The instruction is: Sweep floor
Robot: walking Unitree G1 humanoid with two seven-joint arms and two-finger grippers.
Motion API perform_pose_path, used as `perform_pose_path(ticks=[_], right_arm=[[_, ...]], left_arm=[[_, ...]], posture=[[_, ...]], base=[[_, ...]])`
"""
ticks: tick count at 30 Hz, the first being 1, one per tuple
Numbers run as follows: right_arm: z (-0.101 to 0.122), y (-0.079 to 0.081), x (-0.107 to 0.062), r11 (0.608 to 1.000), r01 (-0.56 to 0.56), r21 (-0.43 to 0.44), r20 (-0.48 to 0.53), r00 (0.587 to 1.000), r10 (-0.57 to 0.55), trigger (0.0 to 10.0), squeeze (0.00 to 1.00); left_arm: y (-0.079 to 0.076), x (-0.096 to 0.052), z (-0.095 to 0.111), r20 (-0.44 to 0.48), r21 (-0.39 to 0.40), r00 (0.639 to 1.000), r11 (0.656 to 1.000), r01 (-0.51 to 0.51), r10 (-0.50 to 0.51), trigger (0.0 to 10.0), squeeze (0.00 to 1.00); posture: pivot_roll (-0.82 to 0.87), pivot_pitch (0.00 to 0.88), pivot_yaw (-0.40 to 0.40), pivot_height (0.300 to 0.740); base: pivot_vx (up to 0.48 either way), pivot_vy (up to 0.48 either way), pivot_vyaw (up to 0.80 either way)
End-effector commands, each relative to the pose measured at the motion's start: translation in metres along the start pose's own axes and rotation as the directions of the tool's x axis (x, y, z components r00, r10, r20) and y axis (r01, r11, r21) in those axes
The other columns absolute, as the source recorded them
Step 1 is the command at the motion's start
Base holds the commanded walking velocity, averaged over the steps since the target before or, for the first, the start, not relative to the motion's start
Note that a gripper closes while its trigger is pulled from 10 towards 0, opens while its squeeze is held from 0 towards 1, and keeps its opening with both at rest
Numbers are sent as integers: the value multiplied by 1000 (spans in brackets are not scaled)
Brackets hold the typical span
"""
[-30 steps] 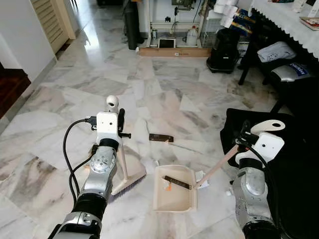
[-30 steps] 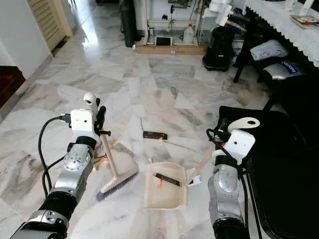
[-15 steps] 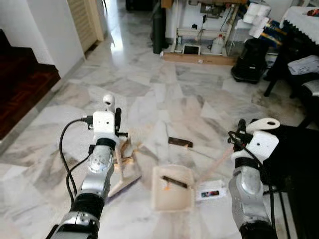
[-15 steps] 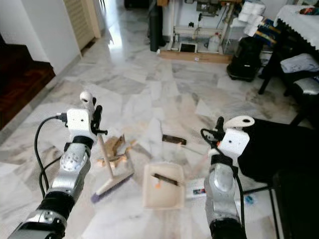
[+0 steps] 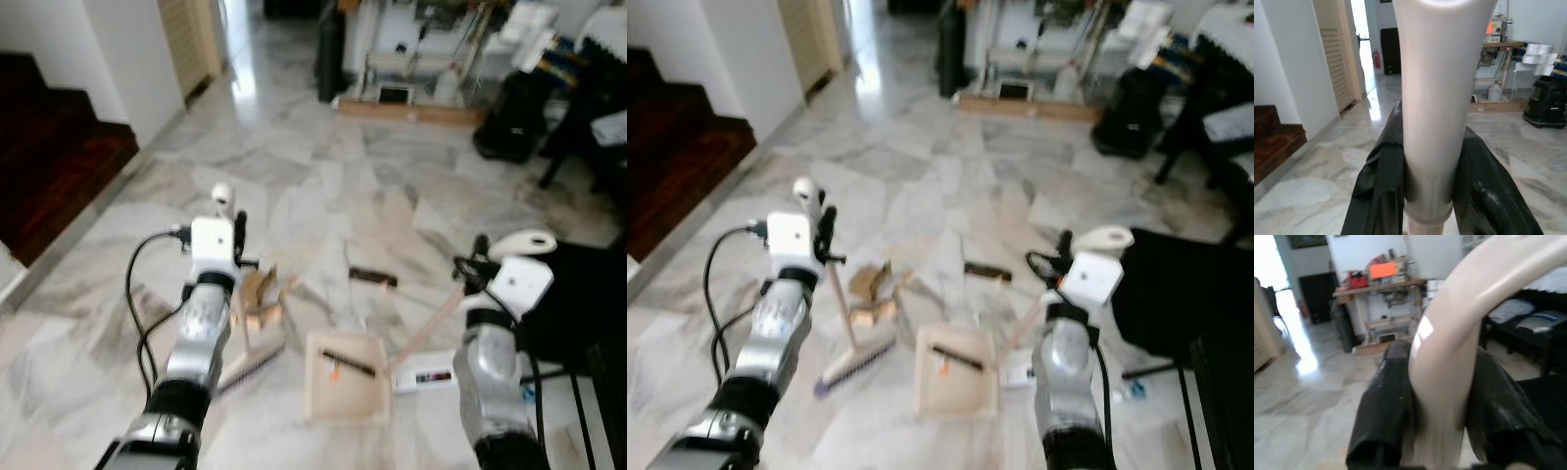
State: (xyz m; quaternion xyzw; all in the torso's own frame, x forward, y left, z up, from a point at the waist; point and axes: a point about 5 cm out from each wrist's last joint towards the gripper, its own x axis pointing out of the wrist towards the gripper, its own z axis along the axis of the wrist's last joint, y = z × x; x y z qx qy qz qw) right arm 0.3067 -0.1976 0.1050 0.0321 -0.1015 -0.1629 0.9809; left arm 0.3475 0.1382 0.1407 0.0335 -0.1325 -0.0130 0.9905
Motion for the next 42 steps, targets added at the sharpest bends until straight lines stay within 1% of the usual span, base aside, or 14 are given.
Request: perform_pose_path(ticks=[1, 11, 16, 18, 22, 42], right_arm=[[14, 6, 6, 1000, -17, 20, 61, 998, 16, 10000, 0], [15, 7, 7, 999, -26, 39, 65, 998, 24, 10000, 0], [15, 9, 7, 999, -37, 12, 64, 997, 36, 10000, 0], [15, 9, 7, 999, -43, 2, 67, 997, 43, 10000, 0], [15, 9, 7, 999, -37, 11, 64, 997, 36, 10000, 0], [13, 11, 6, 999, -44, 20, 54, 998, 43, 10000, 0]], left_arm=[[5, 6, 14, 63, 17, 998, 1000, -13, 11, 10000, 0], [4, 7, 14, 63, 15, 998, 1000, -12, 11, 10000, 0], [4, 7, 15, 63, 15, 998, 1000, -12, 11, 10000, 0], [4, 7, 15, 63, 15, 998, 1000, -12, 11, 10000, 0], [3, 7, 15, 63, 14, 998, 1000, -11, 10, 10000, 0], [1, 7, 14, 61, 12, 998, 1000, 0, -1, 10000, 0]], posture=[[-59, 22, 27, 740], [-58, 26, 27, 740], [-57, 29, 25, 740], [-57, 28, 25, 740], [-57, 28, 26, 740], [-57, 2, 30, 740]], base=[[0, 247, 0], [0, 249, 0], [0, 247, 0], [0, 251, 538], [0, 250, 792], [0, 248, 0]])
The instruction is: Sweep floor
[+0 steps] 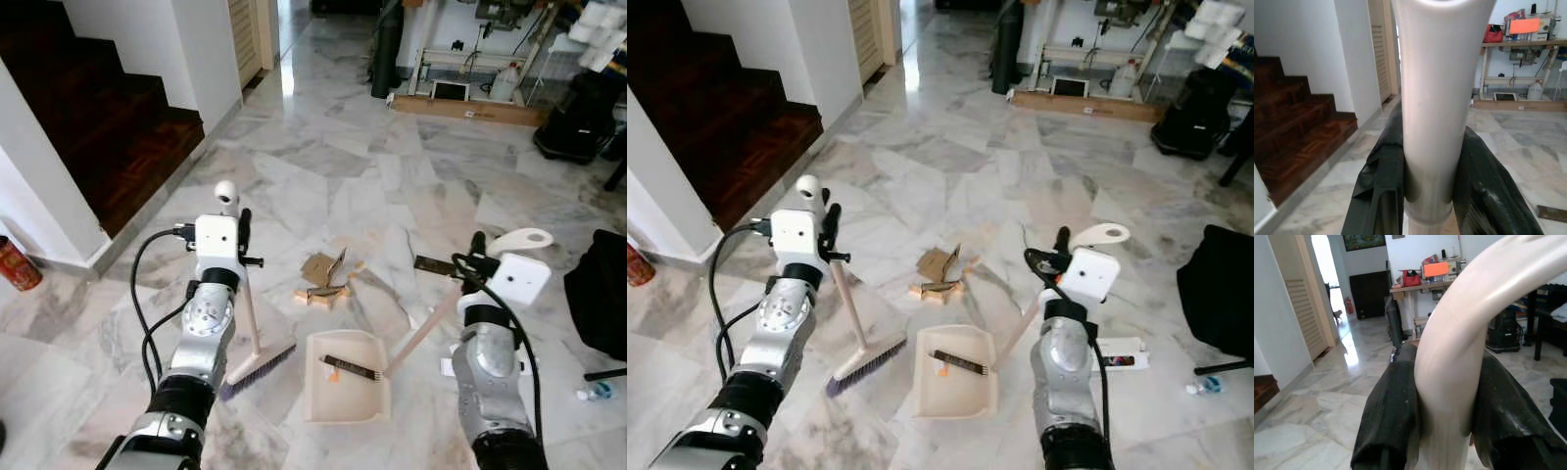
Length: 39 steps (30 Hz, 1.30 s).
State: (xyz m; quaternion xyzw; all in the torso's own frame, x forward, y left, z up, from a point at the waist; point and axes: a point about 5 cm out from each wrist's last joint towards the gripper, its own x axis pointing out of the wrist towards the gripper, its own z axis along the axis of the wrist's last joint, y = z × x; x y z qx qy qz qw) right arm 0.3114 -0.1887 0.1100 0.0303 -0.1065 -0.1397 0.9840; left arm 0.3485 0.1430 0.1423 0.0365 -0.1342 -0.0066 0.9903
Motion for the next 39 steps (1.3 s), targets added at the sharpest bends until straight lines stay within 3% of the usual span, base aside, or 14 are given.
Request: perform_pose_path(ticks=[1, 39], right_arm=[[8, 0, 3, 1000, 1, 17, 43, 999, -2, 10000, 0], [6, 2, 3, 1000, -6, 1, 33, 999, 6, 10000, 0]], left_arm=[[-5, 5, 12, 57, 3, 998, 1000, 13, -13, 10000, 0], [1, 2, 10, 45, 6, 999, 1000, -10, 9, 10000, 0]], posture=[[-59, 0, 29, 740], [-50, 15, 28, 740]], base=[[0, 251, 0], [0, 251, 24]])
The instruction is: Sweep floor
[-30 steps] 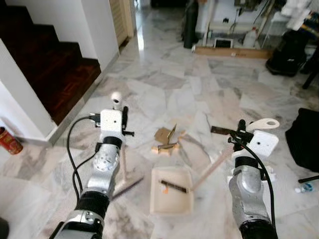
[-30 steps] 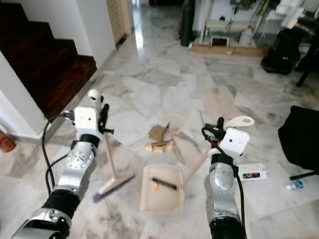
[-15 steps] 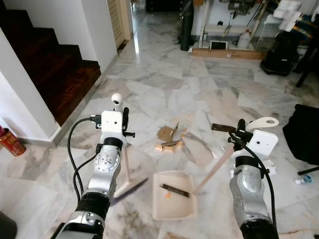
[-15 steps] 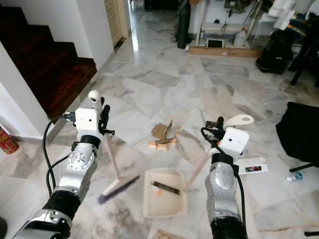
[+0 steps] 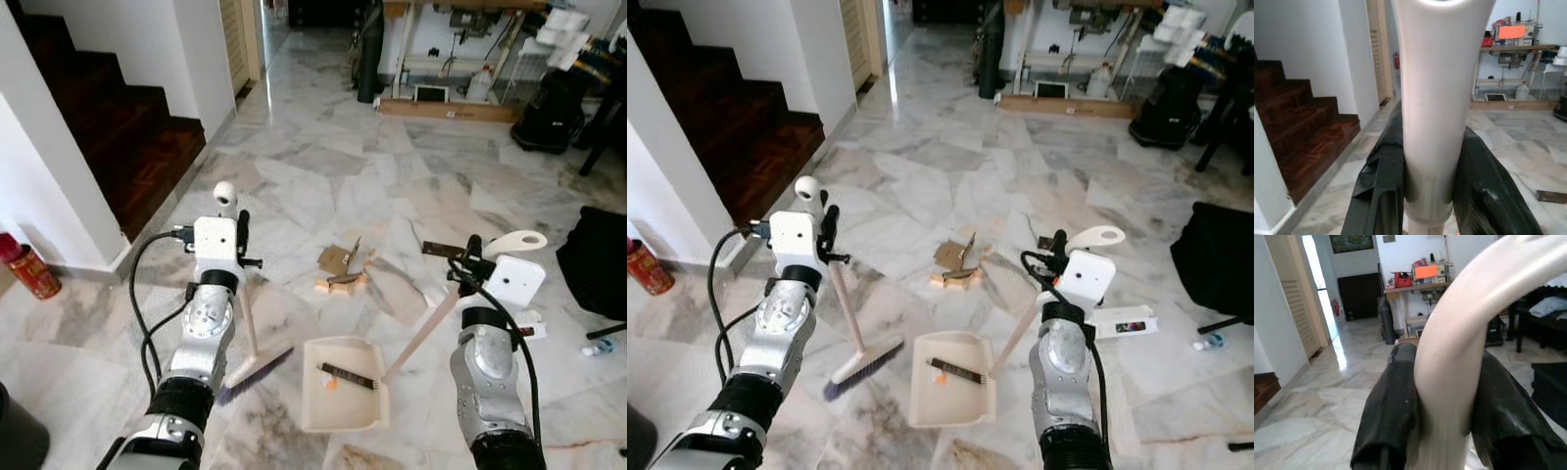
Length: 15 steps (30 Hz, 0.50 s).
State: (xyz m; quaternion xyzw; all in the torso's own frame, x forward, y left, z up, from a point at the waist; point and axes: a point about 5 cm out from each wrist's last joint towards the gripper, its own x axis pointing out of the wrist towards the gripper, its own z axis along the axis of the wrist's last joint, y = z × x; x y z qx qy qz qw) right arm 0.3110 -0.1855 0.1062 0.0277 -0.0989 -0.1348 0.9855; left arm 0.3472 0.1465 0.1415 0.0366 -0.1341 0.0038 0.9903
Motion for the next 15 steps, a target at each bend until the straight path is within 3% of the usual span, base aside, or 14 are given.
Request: perform_pose_path(ticks=[1, 3, 15], right_arm=[[10, -1, 5, 1000, 3, 9, 48, 999, -4, 10000, 0], [10, -1, 5, 1000, 3, 12, 50, 999, -4, 10000, 0], [11, -1, 5, 1000, 5, 17, 52, 999, -6, 10000, 0]], left_arm=[[-3, 4, 10, 46, 4, 999, 1000, 11, -12, 10000, 0], [-3, 4, 11, 46, 4, 999, 1000, 12, -12, 10000, 0], [-5, 4, 11, 47, -1, 999, 1000, 10, -10, 10000, 0]], posture=[[-51, 14, 27, 740], [-51, 14, 27, 740], [-48, 18, 22, 740]], base=[[0, 251, 581], [0, 255, 497], [0, 252, 0]])
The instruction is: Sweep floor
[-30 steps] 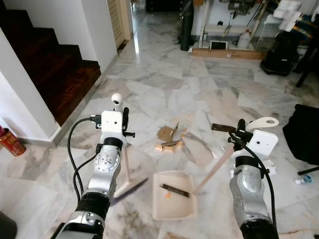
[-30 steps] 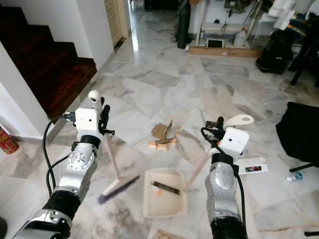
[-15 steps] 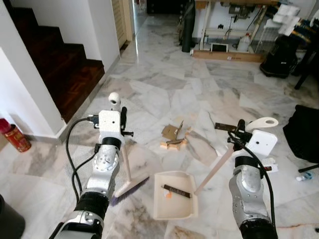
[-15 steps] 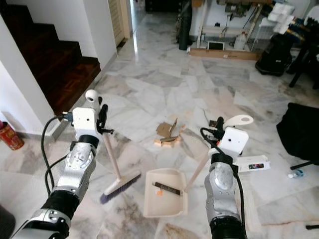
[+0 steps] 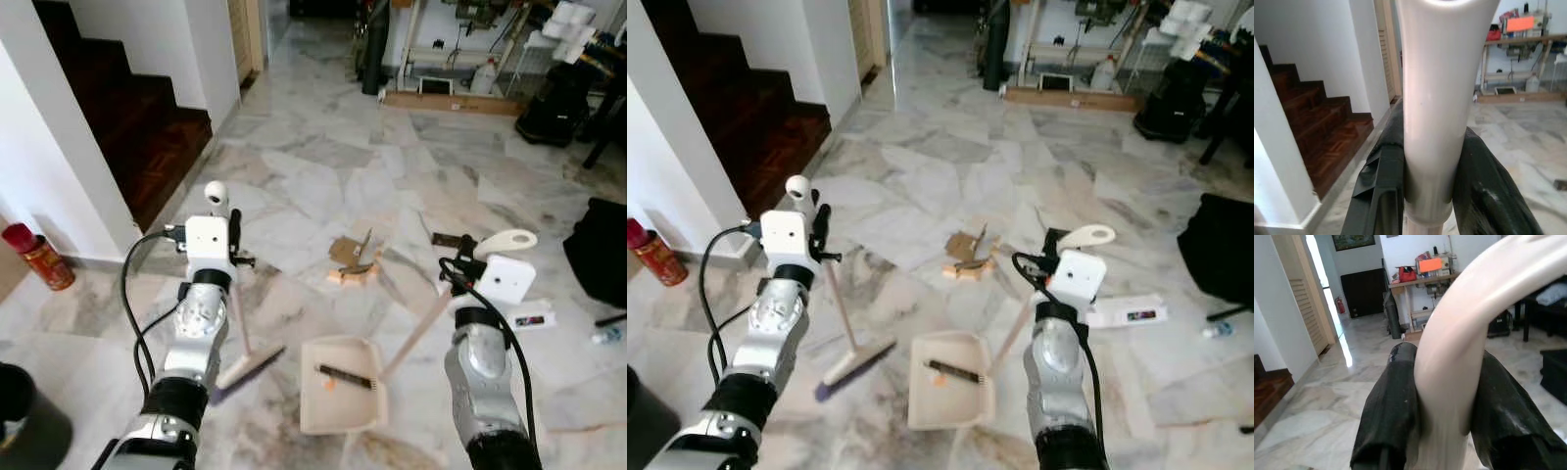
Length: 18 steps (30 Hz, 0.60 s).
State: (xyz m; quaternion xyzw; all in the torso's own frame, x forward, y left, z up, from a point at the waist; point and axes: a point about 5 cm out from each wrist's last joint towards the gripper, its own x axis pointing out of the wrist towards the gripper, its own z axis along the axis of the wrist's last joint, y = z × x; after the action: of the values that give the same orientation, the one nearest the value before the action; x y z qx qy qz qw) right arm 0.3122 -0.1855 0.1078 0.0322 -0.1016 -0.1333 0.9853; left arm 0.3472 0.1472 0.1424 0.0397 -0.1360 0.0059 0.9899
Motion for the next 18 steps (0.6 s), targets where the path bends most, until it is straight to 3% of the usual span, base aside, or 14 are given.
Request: perform_pose_path(ticks=[1, 18], right_arm=[[9, -1, 4, 1000, 5, 7, 47, 999, -6, 10000, 0], [8, 0, 4, 1000, 4, 9, 43, 999, -4, 10000, 0]], left_arm=[[-5, 3, 10, 43, -7, 999, 1000, 13, -13, 10000, 0], [-4, 3, 10, 42, -10, 999, 1000, 16, -16, 10000, 0]], posture=[[-48, 19, 22, 740], [-45, 23, 27, 740]], base=[[0, 251, 0], [0, 252, 0]])
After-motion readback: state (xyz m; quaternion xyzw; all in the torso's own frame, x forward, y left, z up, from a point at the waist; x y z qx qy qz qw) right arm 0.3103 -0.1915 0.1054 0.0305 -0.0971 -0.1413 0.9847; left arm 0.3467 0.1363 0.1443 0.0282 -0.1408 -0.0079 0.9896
